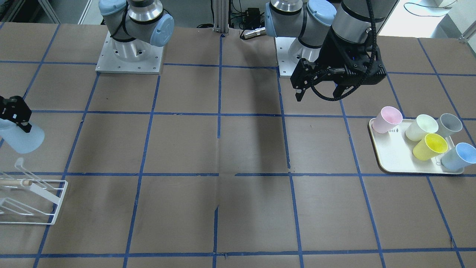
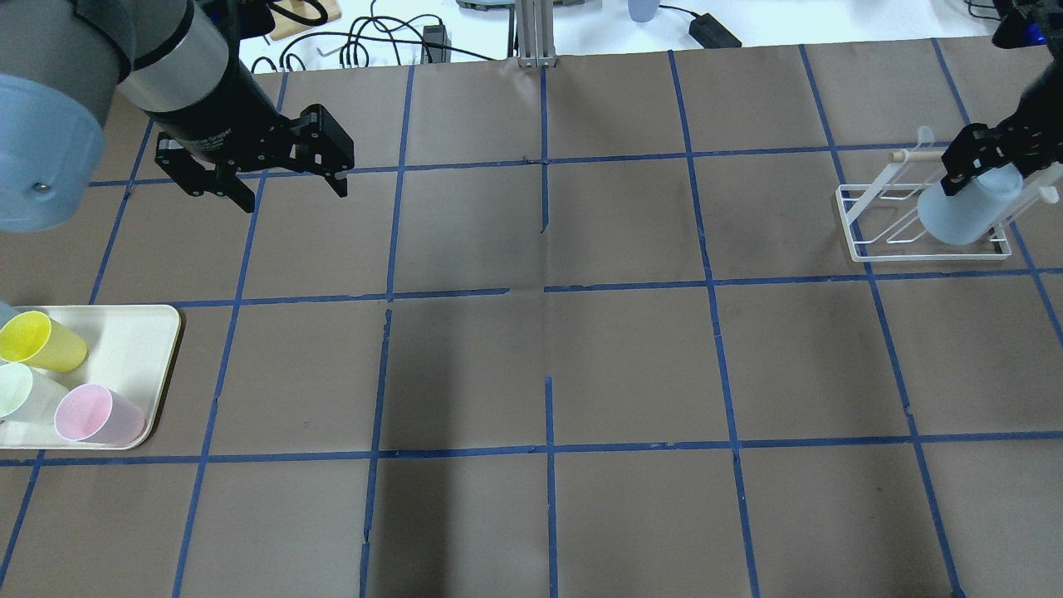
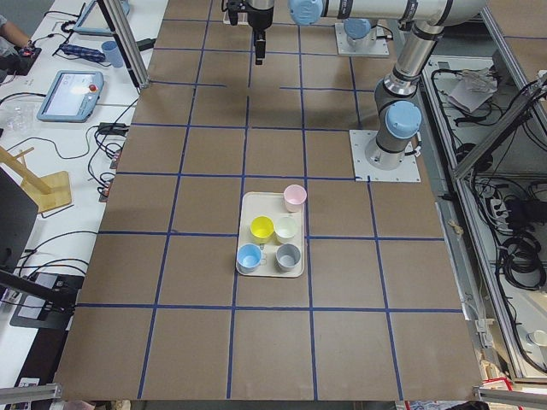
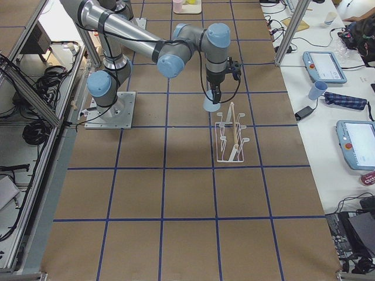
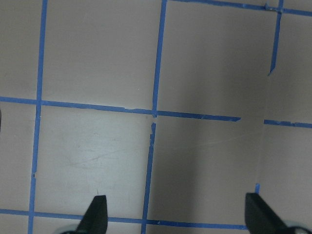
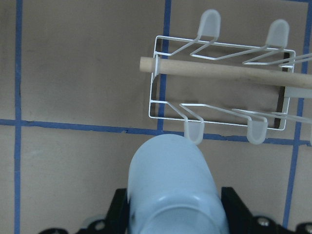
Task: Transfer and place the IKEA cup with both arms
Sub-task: 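Lift the cup off the rack rod with the right gripper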
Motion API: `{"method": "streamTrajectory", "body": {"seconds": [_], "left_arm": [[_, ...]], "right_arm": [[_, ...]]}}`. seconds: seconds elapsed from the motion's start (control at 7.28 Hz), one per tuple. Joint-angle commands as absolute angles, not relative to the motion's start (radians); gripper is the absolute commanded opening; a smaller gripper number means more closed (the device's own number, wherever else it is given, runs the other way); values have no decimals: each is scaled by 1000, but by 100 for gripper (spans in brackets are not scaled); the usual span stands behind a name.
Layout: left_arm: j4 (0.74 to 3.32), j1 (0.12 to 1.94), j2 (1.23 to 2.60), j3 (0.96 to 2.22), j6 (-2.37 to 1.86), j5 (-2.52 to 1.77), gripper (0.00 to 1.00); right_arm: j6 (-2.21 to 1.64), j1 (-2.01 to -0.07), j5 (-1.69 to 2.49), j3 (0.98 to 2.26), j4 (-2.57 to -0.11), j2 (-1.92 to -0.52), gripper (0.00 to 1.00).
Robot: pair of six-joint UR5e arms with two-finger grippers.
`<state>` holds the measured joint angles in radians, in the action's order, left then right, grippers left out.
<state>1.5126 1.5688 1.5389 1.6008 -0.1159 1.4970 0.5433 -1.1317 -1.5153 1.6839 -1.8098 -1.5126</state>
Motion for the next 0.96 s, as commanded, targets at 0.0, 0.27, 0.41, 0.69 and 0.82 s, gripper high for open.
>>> {"method": "streamTrajectory", "body": {"seconds": [0.0,0.27,0.41,0.69,0.82], "left_arm": [[1619,1530,1536,1585,-123,1360,100],[1702,1459,1528,1582,-109,1208,100],[1707,1410,1528,1600,-59,1125,100],[1774,1283,1528,1624,139,1034,100],[1814,1222,1529,1629,249,1000,100]], "right_arm": [[542,-1211,-1273,1684,-1688,-1583,17],[534,-1256,-896,1700,-1602,-1588,16],[531,-1287,-723,1707,-1597,-1585,16],[531,-1356,-396,1777,-1597,-1582,16],[531,-1374,-209,1851,-1598,-1580,16]]}}
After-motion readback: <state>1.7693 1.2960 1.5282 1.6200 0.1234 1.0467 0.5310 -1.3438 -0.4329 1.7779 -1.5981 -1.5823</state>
